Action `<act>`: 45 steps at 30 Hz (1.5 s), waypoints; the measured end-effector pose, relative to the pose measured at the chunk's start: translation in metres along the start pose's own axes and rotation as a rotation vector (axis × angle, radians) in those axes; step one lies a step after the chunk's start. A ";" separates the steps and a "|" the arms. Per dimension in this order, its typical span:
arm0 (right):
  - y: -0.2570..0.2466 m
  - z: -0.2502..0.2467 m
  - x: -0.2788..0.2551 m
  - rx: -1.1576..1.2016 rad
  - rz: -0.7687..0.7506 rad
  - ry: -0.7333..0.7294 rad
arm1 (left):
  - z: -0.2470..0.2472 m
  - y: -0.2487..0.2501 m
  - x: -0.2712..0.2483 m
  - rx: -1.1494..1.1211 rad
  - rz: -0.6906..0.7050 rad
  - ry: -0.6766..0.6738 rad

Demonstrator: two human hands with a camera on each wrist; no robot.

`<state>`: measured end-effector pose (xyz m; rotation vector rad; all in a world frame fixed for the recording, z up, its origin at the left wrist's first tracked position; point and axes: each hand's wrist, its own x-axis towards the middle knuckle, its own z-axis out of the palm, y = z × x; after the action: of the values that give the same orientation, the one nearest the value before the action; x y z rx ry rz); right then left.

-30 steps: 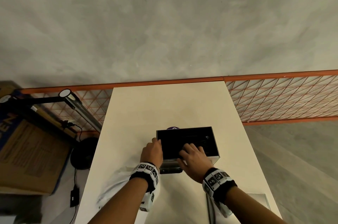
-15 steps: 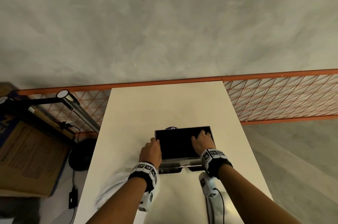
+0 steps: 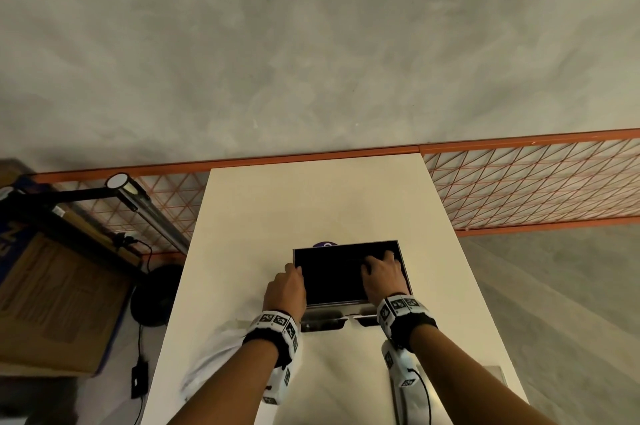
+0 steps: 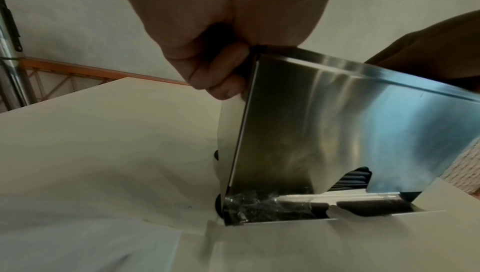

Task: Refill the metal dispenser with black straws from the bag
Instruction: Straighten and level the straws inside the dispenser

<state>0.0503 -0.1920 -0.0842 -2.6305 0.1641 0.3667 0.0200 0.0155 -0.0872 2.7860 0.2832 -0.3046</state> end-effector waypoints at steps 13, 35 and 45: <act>-0.007 -0.018 0.021 0.301 0.303 -0.115 | 0.000 -0.002 0.000 0.013 0.004 -0.008; -0.024 -0.003 -0.028 -0.231 -0.236 -0.043 | -0.001 0.000 0.003 0.030 0.005 0.006; -0.021 0.001 -0.057 -0.269 -0.521 -0.170 | -0.008 -0.005 0.003 0.091 0.024 -0.043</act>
<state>-0.0006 -0.1696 -0.0595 -2.7502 -0.6551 0.4475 0.0232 0.0229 -0.0821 2.8661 0.2315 -0.3805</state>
